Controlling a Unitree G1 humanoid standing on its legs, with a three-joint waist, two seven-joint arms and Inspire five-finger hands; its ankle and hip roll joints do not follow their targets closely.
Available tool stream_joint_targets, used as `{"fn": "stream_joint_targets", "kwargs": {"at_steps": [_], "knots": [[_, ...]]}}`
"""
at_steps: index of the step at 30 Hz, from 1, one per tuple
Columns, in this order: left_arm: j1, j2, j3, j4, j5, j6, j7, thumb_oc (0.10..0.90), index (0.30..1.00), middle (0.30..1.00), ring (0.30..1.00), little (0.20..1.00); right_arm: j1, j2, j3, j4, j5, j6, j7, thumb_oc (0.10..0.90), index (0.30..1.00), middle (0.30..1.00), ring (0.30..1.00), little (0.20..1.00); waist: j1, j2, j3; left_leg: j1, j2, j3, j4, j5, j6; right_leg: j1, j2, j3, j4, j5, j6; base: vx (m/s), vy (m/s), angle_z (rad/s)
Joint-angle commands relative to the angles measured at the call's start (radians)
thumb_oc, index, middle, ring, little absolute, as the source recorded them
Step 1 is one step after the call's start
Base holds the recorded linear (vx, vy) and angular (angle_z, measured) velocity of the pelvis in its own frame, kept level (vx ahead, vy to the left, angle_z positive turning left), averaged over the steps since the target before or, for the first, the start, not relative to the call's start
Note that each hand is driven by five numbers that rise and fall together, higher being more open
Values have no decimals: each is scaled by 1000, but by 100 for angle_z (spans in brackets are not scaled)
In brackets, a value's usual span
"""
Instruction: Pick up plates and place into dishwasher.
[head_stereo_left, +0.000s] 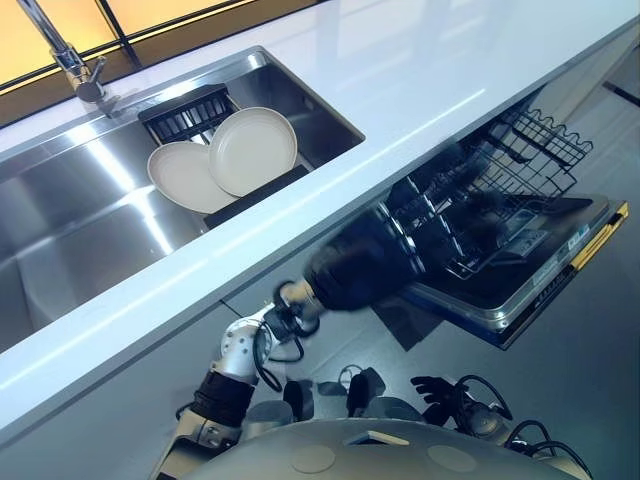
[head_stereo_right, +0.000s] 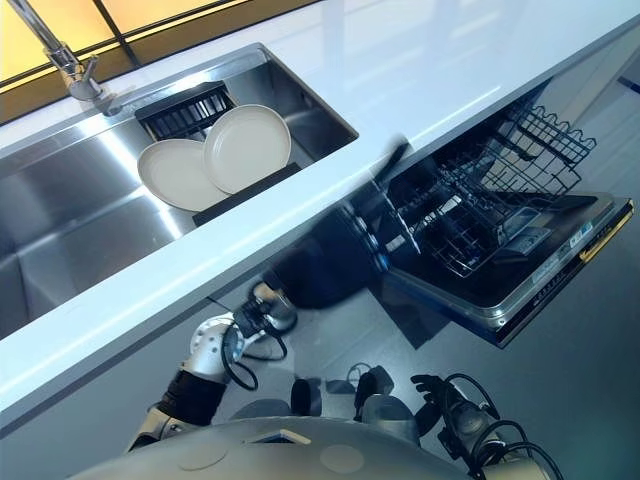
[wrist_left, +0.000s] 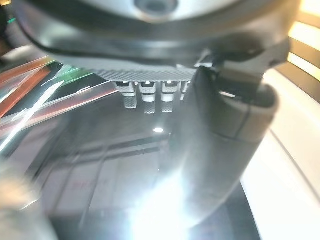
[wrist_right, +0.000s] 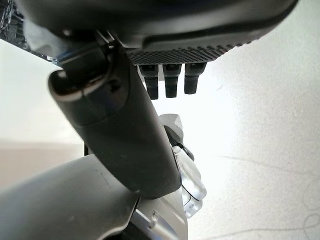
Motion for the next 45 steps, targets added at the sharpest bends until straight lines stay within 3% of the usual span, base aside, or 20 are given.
{"fn": "stream_joint_targets", "kwargs": {"at_steps": [1, 4, 6, 7, 9, 12, 18, 22, 33, 38, 45], "knots": [[-66, -23, 130, -101, 115, -382, 196, 800, 900, 900, 900, 900, -28, 70, -5, 41, 46, -51, -23, 800, 900, 900, 900, 900, 44, 7, -55, -30, -37, 19, 6, -73, 20, -6, 15, -6, 56, -90, 39, 23, 58, 20], [-65, 50, 263, -128, 352, -515, 348, 800, 900, 900, 900, 900, -2, 70, -22, 40, 40, -65, -38, 800, 900, 900, 900, 900, 56, 11, -66, -31, -48, -7, 6, -67, 25, -4, 14, -12, 63, -99, 35, 45, 70, 18], [-71, 108, 339, -143, 528, -570, 441, 800, 900, 900, 900, 900, 14, 73, -31, 43, 27, -76, -47, 800, 900, 900, 900, 900, 59, 12, -75, -29, -54, -18, 6, -67, 29, -3, 13, -12, 71, -108, 34, 91, 95, 33], [-84, 159, 388, -130, 684, -593, 515, 800, 900, 900, 900, 900, 22, 73, -30, 45, 20, -82, -49, 800, 900, 900, 900, 900, 58, 13, -84, -26, -56, -21, 6, -68, 31, -4, 15, -4, 79, -116, 32, 106, 95, 35], [-103, 227, 420, -108, 831, -611, 597, 800, 900, 900, 900, 900, 28, 71, -30, 44, 11, -85, -47, 800, 900, 900, 900, 900, 53, 14, -90, -21, -60, -22, 6, -70, 36, -6, 16, 4, 91, -123, 31, 104, 92, 25], [-149, 344, 438, -48, 977, -589, 693, 800, 900, 900, 900, 900, 35, 65, -20, 33, -7, -80, -38, 800, 900, 900, 900, 900, 40, 17, -98, -14, -61, -17, 6, -73, 41, -7, 19, 22, 100, -129, 32, 97, 88, 20], [-246, 557, 375, 116, 1281, -531, 868, 800, 900, 900, 900, 900, 38, 46, -7, -2, -21, -50, -20, 800, 900, 900, 900, 900, 1, 32, -103, 5, -62, 14, 6, -83, 56, -15, 18, 61, 118, -134, 44, 93, 87, -15], [-316, 669, 336, 236, 1318, -470, 895, 800, 900, 900, 900, 900, 40, 29, -8, -20, -13, -31, -12, 800, 900, 900, 900, 900, -29, 40, -98, 18, -66, 52, 11, -91, 69, -29, 14, 91, 133, -129, 56, 91, 86, -29], [-536, 819, 215, 558, 1377, -318, 867, 800, 900, 900, 900, 900, 53, -18, -35, -87, 7, 34, 3, 800, 900, 900, 900, 900, -113, 36, -64, -4, -84, 141, 86, -131, 93, -101, -2, 185, 183, -75, 102, 115, 101, -29], [-628, 889, 145, 705, 1392, -296, 861, 800, 900, 900, 900, 900, 71, -48, -46, -136, 27, 45, -2, 800, 900, 900, 900, 900, -137, 31, -31, -35, -88, 148, 106, -130, 99, -160, -3, 220, 213, -59, 115, 89, 117, -31], [-728, 924, 68, 787, 1365, -283, 894, 800, 900, 900, 900, 900, 70, -74, -42, -132, 47, 29, -21, 800, 900, 900, 900, 900, -134, 12, 31, -104, -91, 143, 145, -125, 104, -236, -9, 237, 238, -38, 117, 11, 97, -12]]}}
